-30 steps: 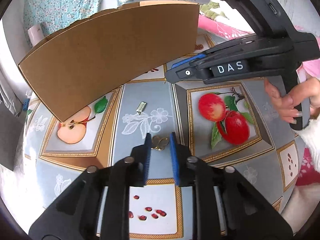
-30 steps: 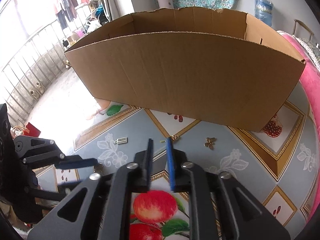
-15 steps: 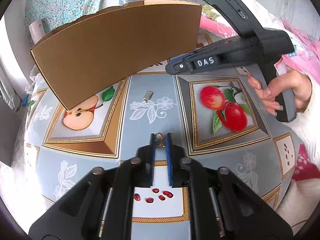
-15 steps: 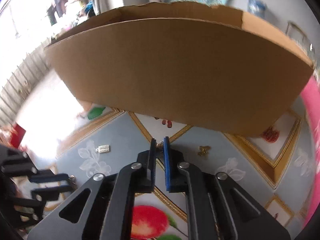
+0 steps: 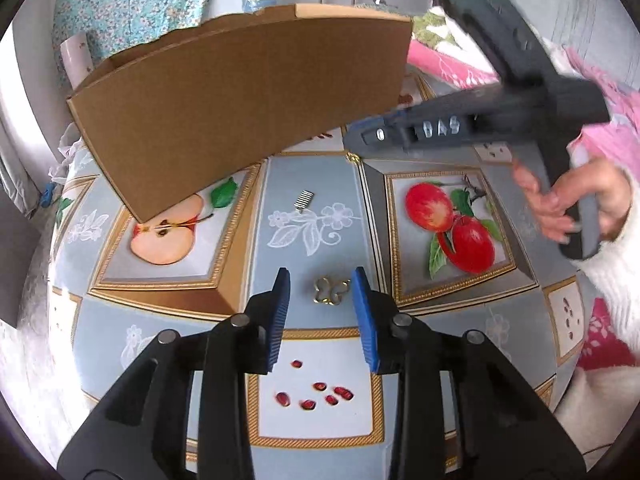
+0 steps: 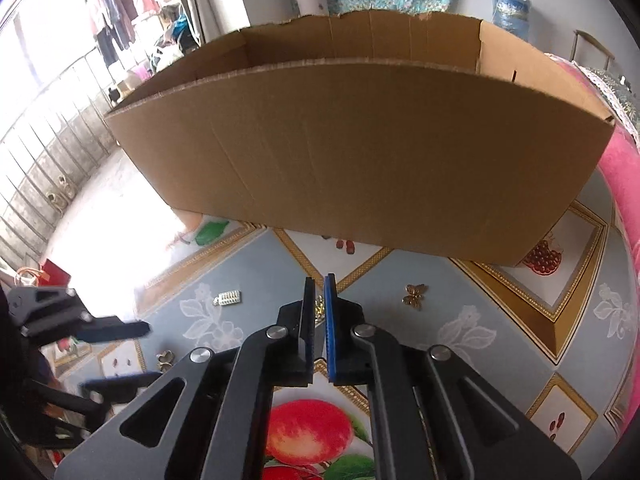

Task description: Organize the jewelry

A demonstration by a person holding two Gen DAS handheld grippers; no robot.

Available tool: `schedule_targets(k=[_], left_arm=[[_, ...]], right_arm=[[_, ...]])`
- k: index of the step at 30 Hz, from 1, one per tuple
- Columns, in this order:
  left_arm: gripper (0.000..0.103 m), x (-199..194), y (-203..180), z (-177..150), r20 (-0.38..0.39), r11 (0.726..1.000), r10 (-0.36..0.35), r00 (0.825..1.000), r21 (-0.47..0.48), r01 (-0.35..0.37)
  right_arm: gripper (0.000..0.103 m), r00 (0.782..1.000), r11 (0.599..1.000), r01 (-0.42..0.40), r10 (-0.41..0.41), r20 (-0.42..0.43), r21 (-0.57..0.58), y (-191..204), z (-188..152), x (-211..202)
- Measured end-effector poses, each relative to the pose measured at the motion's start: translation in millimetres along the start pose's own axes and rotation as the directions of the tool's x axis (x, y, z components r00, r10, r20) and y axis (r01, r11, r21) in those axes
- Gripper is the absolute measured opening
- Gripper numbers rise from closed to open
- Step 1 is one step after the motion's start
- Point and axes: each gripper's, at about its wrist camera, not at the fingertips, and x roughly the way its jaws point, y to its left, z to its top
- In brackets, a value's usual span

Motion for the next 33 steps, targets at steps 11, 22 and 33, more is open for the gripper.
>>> schedule_targets(k=[11,22,33], left_arm=[[0.007,6,-15,3,0.02,0.997,0.049,0.999,0.061,-0.05],[0.0,0,-3,-2,0.009,0.999,0.043,0.999,0.019,-0.043],[0.0,-19,13,-4,0.039,0.997,0.067,0.997,-0.029,-0.066]], right_arm=[[0.005,0.996,0.999,-0.045,0.043,0.083,0.018,-2,5,-43],[0.005,0.997,0.999,-0.034,0.032,0.066,0.019,-7,1,-56],[0.005,0.999,0.998,-0.025,0.023,0.028,0.056,-23,-13,-49]])
